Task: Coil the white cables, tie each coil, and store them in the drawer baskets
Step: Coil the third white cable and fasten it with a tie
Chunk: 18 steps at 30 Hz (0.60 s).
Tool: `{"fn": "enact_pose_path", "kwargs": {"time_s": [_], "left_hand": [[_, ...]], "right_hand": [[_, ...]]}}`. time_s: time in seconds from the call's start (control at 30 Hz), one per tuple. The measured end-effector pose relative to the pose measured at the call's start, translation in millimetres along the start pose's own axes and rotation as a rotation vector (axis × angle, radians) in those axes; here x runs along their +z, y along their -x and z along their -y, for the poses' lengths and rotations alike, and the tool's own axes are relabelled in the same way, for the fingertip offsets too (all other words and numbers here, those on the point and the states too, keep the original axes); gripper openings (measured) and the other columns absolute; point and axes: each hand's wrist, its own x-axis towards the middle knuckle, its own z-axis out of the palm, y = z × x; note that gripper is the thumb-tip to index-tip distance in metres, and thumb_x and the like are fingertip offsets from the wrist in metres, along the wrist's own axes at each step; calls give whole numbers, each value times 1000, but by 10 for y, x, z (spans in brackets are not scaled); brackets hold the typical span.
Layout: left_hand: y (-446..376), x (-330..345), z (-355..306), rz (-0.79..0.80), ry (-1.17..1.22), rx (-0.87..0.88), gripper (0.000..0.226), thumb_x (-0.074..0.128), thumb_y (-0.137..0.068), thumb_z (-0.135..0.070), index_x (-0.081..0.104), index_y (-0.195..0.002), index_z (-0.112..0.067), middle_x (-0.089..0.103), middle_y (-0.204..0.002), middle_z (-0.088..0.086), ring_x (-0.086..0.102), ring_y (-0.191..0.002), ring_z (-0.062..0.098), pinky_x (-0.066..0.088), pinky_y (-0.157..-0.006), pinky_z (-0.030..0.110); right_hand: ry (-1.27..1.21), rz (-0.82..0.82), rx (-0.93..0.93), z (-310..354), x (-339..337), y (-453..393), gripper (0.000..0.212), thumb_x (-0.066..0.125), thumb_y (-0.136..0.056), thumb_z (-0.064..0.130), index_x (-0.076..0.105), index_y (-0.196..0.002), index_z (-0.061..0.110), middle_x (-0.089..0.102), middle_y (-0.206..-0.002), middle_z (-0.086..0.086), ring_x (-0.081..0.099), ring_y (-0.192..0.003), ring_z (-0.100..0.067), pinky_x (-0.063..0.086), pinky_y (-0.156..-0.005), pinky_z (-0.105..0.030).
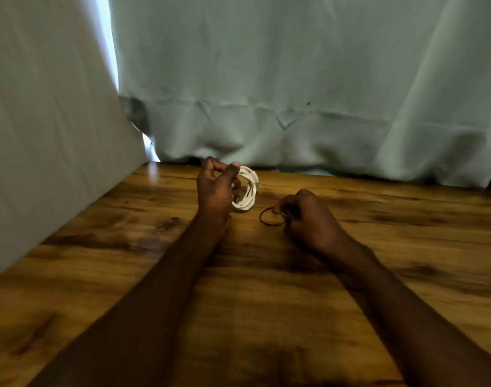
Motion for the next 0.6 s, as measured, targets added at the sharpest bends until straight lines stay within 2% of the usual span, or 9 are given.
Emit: {"fn": "enact_pose_path", "kwargs": {"time_s": [0.13, 0.23, 0.33, 0.37, 0.43, 0.53, 0.6], "left_hand": [[27, 29, -8, 20, -47, 10, 29, 64, -97, -7, 44, -80, -16, 47, -46, -6, 39, -37, 7, 31, -41, 20], [91, 81, -19, 44, -91, 35, 26, 64, -97, -6, 45, -81, -14, 48, -45, -5, 42, -36, 7, 34, -39, 18], [127, 118, -26, 49, -129, 53, 26, 63, -98, -5, 45, -81, -13, 49, -43, -6, 43, -34, 7, 34, -38, 16], [127, 119, -24, 42, -136, 58, 26, 63, -98, -5, 45, -81, -13, 49, -43, -5, 44, -34, 7, 34, -38, 16], [121, 111, -22, 24, -144, 68, 26, 64, -97, -6, 46, -80, -14, 50, -44, -4, 45, -35, 7, 34, -39, 16], [103, 92, -19, 13, -153, 78, 27, 65, -97, -6, 46, -80, -15, 51, -46, -4, 46, -36, 9, 35, -40, 17], [106, 88, -16, 27, -157, 82, 26, 65, -97, -6, 46, -80, -14, 51, -45, -4, 45, -36, 9, 35, -40, 18]], "right_hand": [[-94, -24, 21, 9, -59, 40, 37, 63, -83, -9, 77, -96, 23, 55, -102, 7, 56, -95, -12, 51, -80, -30], [-95, -212, -63, 38, -70, 33, 34, 69, -77, -2, 77, -101, 21, 61, -103, 4, 59, -100, -18, 55, -85, -41], [-97, -340, -185, 82, -113, 35, 35, 58, -77, 5, 76, -104, 18, 68, -104, 2, 62, -99, -20, 53, -83, -39], [-75, -337, -226, 108, -123, 41, 36, 54, -79, 5, 76, -104, 17, 70, -104, 1, 63, -99, -21, 52, -82, -37], [41, -213, -279, 136, -81, 49, 28, 58, -89, 9, 75, -108, 19, 70, -107, 1, 61, -102, -22, 48, -82, -35], [318, 11, -263, 195, 31, 93, 24, 68, -95, 33, 67, -118, 26, 68, -116, 2, 58, -110, -23, 46, -87, -38], [367, 16, -237, 212, 52, 96, 26, 69, -95, 31, 65, -120, 27, 69, -117, 1, 60, -112, -22, 48, -94, -42]]}}
